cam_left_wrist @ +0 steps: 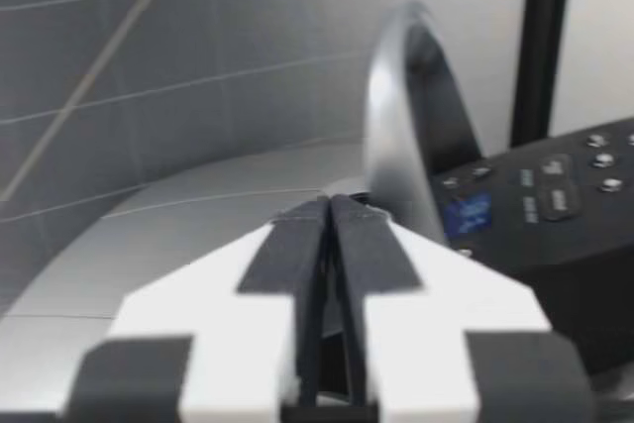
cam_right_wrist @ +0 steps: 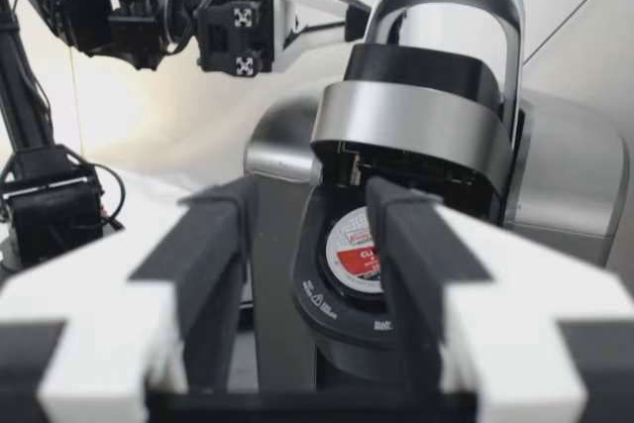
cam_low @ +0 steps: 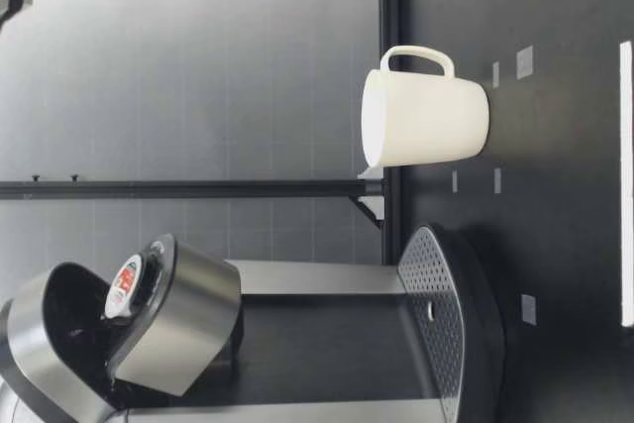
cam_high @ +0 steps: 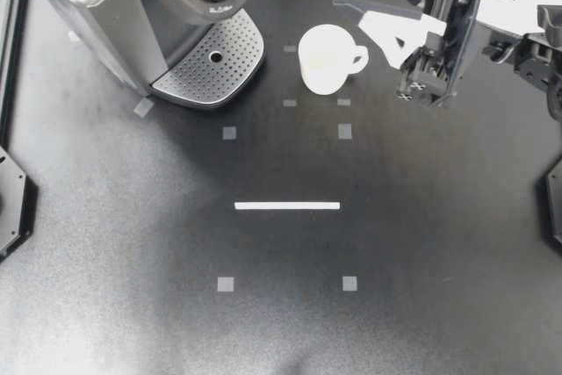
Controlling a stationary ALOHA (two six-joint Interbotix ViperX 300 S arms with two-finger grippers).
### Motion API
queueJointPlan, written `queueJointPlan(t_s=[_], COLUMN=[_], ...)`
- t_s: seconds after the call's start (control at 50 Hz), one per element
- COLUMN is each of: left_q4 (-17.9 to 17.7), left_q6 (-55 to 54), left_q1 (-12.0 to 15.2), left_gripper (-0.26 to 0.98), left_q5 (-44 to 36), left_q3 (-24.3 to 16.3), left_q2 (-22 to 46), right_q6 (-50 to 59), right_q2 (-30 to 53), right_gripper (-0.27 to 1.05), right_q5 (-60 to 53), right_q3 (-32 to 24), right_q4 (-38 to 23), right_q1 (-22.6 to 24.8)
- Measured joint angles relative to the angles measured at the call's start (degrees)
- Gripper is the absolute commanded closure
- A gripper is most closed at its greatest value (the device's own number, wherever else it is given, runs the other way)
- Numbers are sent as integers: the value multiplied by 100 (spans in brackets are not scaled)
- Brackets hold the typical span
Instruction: Place the coffee capsule inside the capsule container, then place the cup onto the center of the cup tray.
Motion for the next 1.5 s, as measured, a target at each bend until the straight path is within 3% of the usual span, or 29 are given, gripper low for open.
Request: queueJointPlan(t_s=[0.92, 1.5], left_q4=[18, 18], left_q6=[-694, -1055], left_q1=[18, -26], left_gripper=[61, 61], left_q5=[-2136, -2936], left_q3=[-519, -527], left_q2=[167, 519], right_q6=[167, 308], right_q2=[-26, -35], right_gripper=[27, 27], right_q5=[-62, -193], right_q3=[53, 211], right_q4=[-9, -9], right_q1=[26, 105])
